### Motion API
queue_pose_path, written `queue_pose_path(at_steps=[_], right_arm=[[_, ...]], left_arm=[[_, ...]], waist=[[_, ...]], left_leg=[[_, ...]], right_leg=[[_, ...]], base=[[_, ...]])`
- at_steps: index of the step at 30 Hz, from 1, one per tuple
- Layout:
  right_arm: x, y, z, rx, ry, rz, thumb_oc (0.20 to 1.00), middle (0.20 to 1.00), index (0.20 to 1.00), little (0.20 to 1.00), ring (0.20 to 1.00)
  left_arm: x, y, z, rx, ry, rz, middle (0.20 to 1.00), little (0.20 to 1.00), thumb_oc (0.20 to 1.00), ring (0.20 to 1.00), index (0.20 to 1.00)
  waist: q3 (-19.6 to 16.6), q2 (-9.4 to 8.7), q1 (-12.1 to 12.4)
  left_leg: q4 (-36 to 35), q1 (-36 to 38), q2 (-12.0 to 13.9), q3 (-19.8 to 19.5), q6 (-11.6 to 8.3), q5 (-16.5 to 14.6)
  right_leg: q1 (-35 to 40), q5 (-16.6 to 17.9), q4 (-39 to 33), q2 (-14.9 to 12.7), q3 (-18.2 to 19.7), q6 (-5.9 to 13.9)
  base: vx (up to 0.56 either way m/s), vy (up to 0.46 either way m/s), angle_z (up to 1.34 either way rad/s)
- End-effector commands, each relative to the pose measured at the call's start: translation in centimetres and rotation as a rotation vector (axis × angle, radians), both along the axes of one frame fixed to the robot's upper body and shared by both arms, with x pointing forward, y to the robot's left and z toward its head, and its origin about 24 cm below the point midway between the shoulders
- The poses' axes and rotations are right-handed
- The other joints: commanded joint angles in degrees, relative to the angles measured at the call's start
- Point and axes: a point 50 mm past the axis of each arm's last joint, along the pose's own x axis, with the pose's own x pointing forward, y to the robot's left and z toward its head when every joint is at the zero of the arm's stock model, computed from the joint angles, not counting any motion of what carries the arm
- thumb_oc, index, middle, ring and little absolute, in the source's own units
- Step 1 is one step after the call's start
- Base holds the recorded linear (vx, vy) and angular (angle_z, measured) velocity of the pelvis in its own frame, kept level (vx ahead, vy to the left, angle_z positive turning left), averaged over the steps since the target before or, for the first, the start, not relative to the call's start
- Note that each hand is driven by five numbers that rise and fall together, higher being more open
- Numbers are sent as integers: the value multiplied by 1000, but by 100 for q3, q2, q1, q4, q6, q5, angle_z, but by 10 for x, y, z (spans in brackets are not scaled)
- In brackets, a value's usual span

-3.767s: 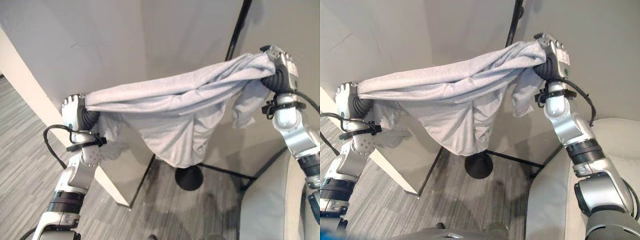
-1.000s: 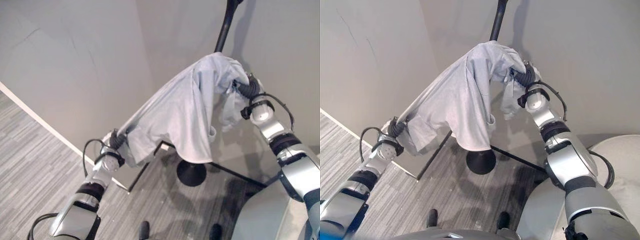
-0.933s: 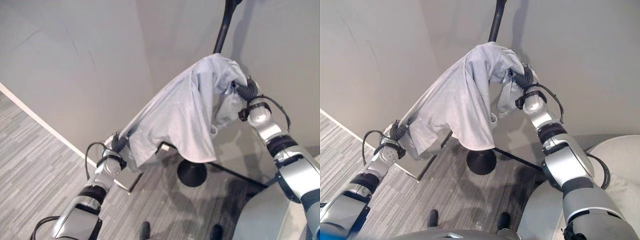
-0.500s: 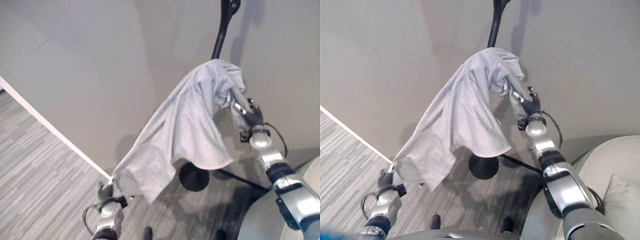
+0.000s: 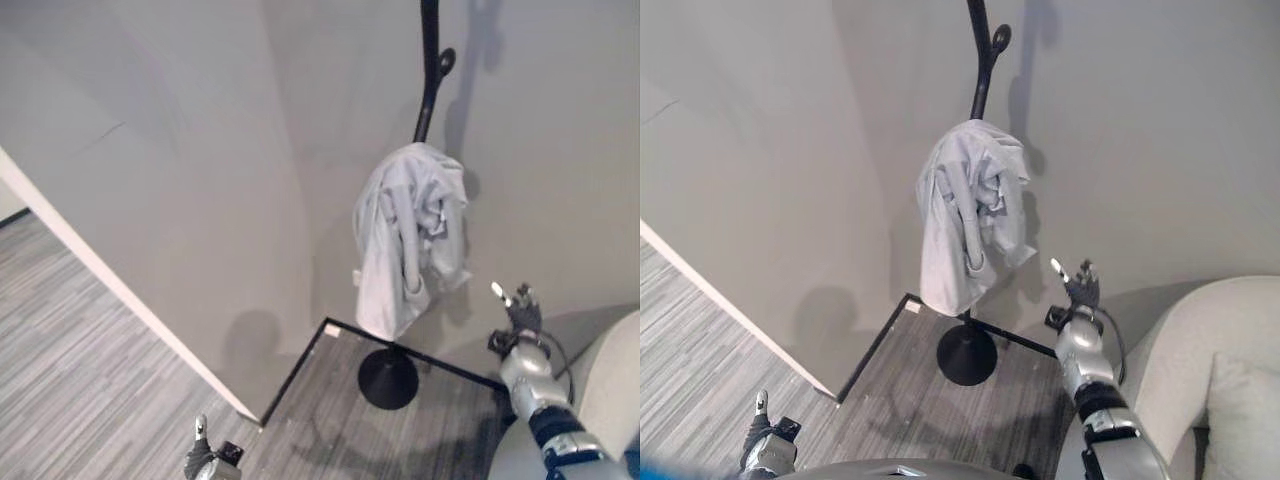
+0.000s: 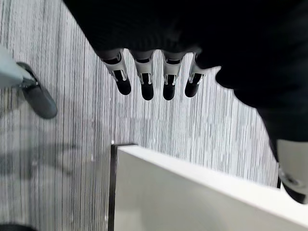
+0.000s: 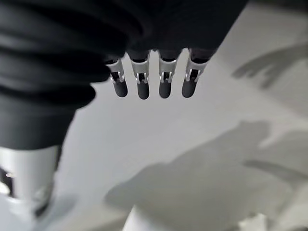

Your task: Hang the clothes on the sofa on the clothes rack.

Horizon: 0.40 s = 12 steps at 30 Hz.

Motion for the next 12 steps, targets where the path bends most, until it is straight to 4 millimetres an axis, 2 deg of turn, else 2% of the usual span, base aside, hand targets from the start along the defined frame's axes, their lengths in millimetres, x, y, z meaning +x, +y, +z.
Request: queue_pose_path(at_steps=[1,2,4,5,6,7,8,9,10,11,12], right_arm=[[14,5,10,146,-136,-89,1000,1000,1000,1000,1000],[2,6,-6,214,-92,-142,1000,1000,1000,1000,1000],[-42,13,-53,404,77,-324,1000,1000,1000,1000,1000],[-41,13,-53,406,75,-325,1000,1000,1000,1000,1000],[-56,16,-66,470,135,-392,1000,1000,1000,1000,1000],[-87,26,-90,593,272,-531,1000,1000,1000,1000,1000],[-92,29,-94,603,312,-532,1000,1000,1000,1000,1000],[-121,35,-107,632,459,-577,1000,1000,1000,1000,1000],[-131,37,-111,648,507,-603,1000,1000,1000,1000,1000],[-131,36,-111,650,506,-604,1000,1000,1000,1000,1000],[-158,33,-118,665,610,-669,1000,1000,1000,1000,1000]], left_arm=[[14,13,7,32,-30,-42,1000,1000,1000,1000,1000],[16,8,5,18,-27,-70,1000,1000,1000,1000,1000],[6,-11,-5,-51,-1,-51,1000,1000,1000,1000,1000],[6,-11,-5,-51,-2,-52,1000,1000,1000,1000,1000],[3,-19,-9,-78,10,-53,1000,1000,1000,1000,1000],[6,-33,-12,-127,-2,-44,1000,1000,1000,1000,1000],[8,-36,-12,-134,-6,-51,1000,1000,1000,1000,1000],[17,-48,-13,-162,-23,-78,1000,1000,1000,1000,1000],[22,-51,-12,-165,-27,-103,1000,1000,1000,1000,1000],[23,-52,-12,-165,-27,-104,1000,1000,1000,1000,1000],[33,-54,-9,-161,-40,-142,1000,1000,1000,1000,1000]], waist=[[120,-368,53],[117,-360,3],[71,-355,-106],[65,-376,-102],[61,-376,-124],[38,-367,-159],[35,-396,-159],[30,-421,-182],[11,-455,-200],[14,-463,-192],[-20,-493,-249]], left_leg=[[77,998,-279,691,214,-835],[86,1034,-306,696,233,-859],[115,1165,-408,735,310,-1000],[109,1146,-434,734,318,-974],[119,1187,-466,743,344,-1012],[140,1275,-519,738,394,-1124],[147,1266,-572,727,420,-1121],[189,1346,-635,713,480,-1233],[196,1337,-693,690,510,-1241],[202,1332,-705,688,518,-1245],[216,1381,-841,640,605,-1326]], right_leg=[[-330,-486,345,-356,73,136],[-330,-468,368,-380,112,156],[-331,-426,448,-452,200,215],[-351,-405,443,-475,206,213],[-349,-392,469,-503,227,230],[-341,-386,516,-551,274,270],[-361,-353,518,-590,286,266],[-337,-355,572,-646,331,309],[-360,-310,572,-697,355,312],[-363,-308,573,-709,358,318],[-351,-240,589,-826,373,373]], base=[[-41,112,-28],[-35,122,-25],[-30,135,-17],[-29,100,-16],[-49,124,-16],[-57,141,-20],[-73,178,-24],[-66,115,-14],[-48,100,-1],[-59,132,14],[-51,162,12]])
